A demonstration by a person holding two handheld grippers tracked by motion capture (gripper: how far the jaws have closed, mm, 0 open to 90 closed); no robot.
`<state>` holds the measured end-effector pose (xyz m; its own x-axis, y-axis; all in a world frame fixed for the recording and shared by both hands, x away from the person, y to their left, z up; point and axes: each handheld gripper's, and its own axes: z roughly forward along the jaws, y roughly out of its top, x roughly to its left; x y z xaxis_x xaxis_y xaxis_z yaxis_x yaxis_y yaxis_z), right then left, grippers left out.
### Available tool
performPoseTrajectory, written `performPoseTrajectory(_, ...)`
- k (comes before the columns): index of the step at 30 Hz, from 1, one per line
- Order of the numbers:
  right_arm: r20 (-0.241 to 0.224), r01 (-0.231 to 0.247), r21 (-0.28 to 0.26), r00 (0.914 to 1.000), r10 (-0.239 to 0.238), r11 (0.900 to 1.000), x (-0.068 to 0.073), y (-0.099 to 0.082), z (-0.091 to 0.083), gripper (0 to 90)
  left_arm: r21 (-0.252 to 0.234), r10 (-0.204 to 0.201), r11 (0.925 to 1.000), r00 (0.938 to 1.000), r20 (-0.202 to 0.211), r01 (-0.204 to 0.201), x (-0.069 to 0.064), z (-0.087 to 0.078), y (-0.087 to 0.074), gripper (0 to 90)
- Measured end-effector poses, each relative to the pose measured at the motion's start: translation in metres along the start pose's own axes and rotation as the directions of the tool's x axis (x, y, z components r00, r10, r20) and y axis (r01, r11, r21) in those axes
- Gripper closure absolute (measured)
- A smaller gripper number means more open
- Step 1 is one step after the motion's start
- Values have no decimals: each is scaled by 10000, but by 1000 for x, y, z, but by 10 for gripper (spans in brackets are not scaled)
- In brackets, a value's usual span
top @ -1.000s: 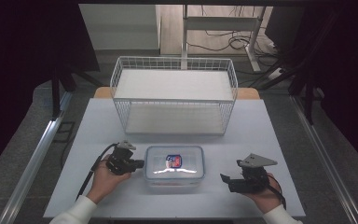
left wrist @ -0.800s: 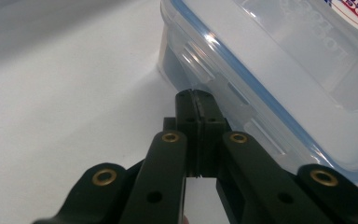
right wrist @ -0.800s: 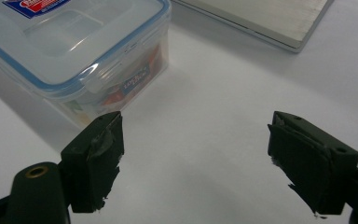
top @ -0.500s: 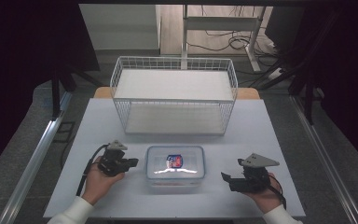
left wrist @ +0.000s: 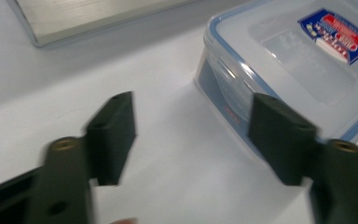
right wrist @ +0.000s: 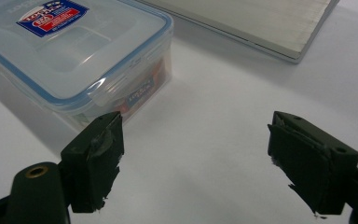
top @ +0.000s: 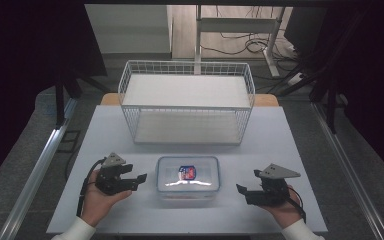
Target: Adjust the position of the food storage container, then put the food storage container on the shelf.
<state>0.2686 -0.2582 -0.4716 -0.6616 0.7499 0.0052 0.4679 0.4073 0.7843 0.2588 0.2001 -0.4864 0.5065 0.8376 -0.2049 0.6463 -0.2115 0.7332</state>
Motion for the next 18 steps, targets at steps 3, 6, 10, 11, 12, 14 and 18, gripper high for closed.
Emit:
performPoseTrajectory(3, -249, -206, 38, 9995, 207, 9998, -1, 0, 1, 185, -148, -341, 9993, 9985, 423, 348, 3, -3, 0, 246)
performPoseTrajectory(6, -416, -363, 53, 9985, 365, 9993, -2, 1, 2, 185, -218, -759, 9967, 9934, 858, 781, 5, -5, -1, 226)
performPoseTrajectory(10, -568, -416, 6, 9975, 416, 9991, -2, 4, 4, 183, -148, -888, 9958, 9911, 991, 907, 5, -6, -3, 192)
performPoseTrajectory(11, -641, -395, -13, 9972, 393, 9992, -2, 5, 5, 180, -21, -994, 9950, 9892, 1079, 1002, 5, -5, -3, 174)
performPoseTrajectory(12, -696, -403, -47, 9968, 399, 9992, -1, 5, 6, 178, 19, -984, 9951, 9889, 1109, 988, 5, -4, -2, 153)
performPoseTrajectory(14, -847, -463, -61, 9954, 456, 9989, -1, 6, 7, 177, 80, -1114, 9938, 9872, 1140, 1112, 4, -2, -2, 131)
performPoseTrajectory(18, -958, -678, -52, 9931, 670, 9977, -1, 6, 5, 178, 143, -1322, 9912, 9809, 1430, 1315, 3, 1, 0, 109)
